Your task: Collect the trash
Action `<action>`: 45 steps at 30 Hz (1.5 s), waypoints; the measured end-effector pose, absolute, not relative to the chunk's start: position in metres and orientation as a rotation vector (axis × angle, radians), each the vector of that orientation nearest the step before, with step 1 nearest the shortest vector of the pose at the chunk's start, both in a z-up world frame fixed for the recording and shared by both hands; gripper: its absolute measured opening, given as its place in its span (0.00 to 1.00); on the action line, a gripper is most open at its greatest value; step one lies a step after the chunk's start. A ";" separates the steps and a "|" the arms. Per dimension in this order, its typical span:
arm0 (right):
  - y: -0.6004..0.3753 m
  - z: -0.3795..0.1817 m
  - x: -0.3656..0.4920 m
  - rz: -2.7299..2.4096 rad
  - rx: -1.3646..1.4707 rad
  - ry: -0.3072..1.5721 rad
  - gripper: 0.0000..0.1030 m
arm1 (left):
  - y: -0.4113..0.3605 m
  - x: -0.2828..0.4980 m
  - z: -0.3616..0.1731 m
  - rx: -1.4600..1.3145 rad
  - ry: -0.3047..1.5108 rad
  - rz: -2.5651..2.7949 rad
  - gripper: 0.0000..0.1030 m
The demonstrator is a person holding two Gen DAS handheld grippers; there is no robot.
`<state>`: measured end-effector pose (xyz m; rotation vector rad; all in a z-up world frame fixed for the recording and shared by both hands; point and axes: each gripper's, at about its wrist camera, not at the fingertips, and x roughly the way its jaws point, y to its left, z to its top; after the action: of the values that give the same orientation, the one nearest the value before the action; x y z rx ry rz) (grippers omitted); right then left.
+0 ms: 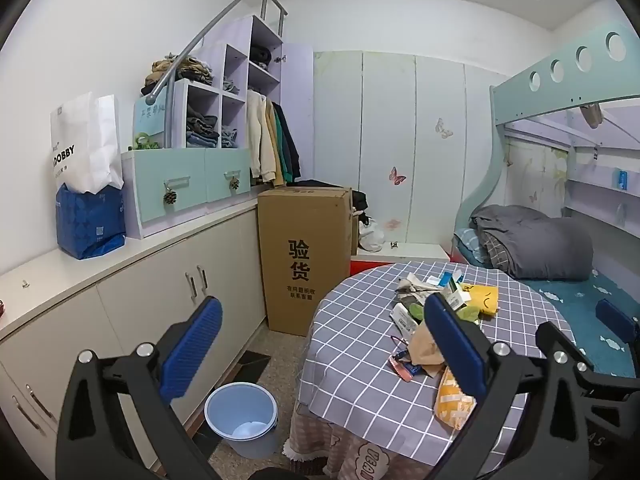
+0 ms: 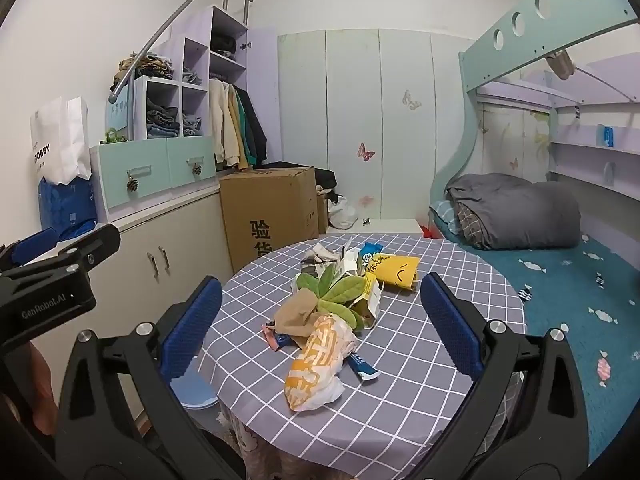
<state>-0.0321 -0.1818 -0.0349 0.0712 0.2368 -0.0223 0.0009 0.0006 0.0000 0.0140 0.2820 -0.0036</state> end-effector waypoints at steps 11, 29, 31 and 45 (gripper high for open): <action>-0.182 -0.033 -0.034 -0.019 0.076 0.239 0.94 | 0.003 -0.001 -0.003 0.012 0.276 -0.001 0.96; -0.182 -0.039 -0.031 -0.016 0.078 0.243 0.94 | -0.001 0.004 -0.005 0.021 0.279 -0.001 0.96; -0.181 -0.043 -0.030 -0.015 0.078 0.243 0.94 | -0.001 0.004 -0.005 0.021 0.279 -0.002 0.96; -0.177 -0.036 -0.031 -0.008 0.081 0.248 0.94 | -0.006 0.006 -0.006 0.027 0.281 -0.005 0.96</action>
<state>-0.0310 -0.1768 -0.0363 0.0814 0.2484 -0.0077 0.0061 -0.0061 -0.0058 0.0266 0.2814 -0.0050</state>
